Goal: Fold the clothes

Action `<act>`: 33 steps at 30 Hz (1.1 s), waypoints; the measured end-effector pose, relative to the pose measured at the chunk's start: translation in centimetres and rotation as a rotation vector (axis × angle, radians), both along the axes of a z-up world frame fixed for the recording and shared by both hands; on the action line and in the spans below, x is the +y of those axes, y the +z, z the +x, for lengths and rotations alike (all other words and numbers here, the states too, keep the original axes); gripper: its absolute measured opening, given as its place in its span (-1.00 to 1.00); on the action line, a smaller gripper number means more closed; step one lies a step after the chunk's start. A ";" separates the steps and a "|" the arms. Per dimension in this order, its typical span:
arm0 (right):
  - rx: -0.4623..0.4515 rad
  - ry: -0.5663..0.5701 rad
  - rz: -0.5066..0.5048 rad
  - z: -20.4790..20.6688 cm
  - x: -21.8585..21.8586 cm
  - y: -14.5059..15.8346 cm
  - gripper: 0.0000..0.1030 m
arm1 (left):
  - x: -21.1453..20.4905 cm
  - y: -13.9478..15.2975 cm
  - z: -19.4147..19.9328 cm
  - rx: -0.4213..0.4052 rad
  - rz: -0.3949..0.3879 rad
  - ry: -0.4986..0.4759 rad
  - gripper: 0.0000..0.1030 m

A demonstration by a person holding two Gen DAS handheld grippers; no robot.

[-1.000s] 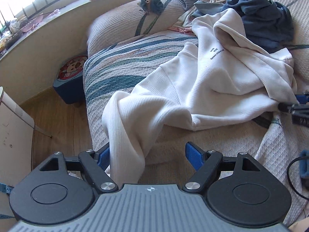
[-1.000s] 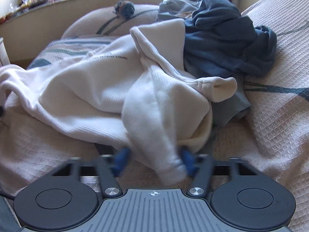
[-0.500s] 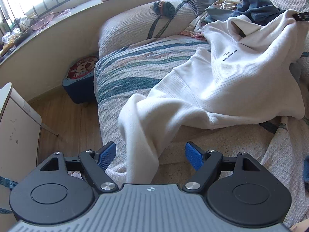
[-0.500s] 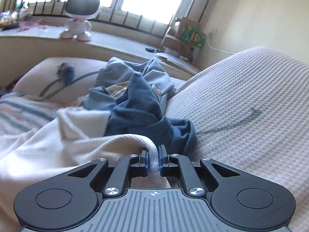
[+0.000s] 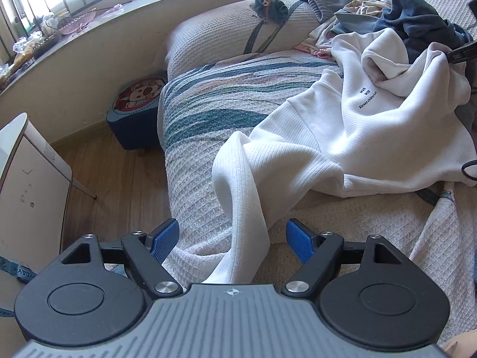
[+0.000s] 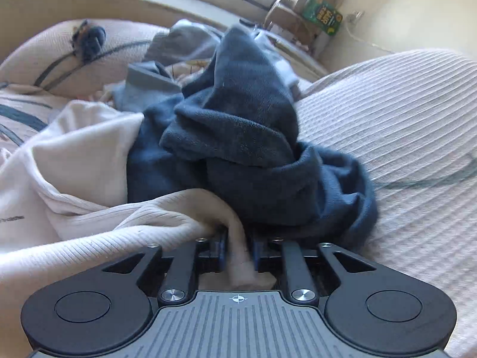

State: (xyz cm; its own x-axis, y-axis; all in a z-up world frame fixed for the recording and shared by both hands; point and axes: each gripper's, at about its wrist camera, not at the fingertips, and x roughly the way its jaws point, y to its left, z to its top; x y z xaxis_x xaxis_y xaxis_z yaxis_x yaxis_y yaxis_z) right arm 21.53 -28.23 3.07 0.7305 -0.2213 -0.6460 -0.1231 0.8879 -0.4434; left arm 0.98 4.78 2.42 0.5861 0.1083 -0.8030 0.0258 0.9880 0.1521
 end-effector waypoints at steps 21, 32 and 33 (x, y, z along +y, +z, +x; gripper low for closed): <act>0.179 0.452 -0.257 -19.4 7.8 -8.4 -0.18 | -1.8 0.4 -1.7 -0.018 -0.006 -0.063 0.60; 0.268 0.484 -0.140 -18.9 9.0 -4.9 -0.87 | -0.7 0.4 -1.6 -0.018 0.015 -0.032 0.63; 0.297 0.521 -0.074 -19.3 9.6 -3.2 -0.96 | -0.6 0.6 -1.5 -0.023 0.017 -0.029 0.63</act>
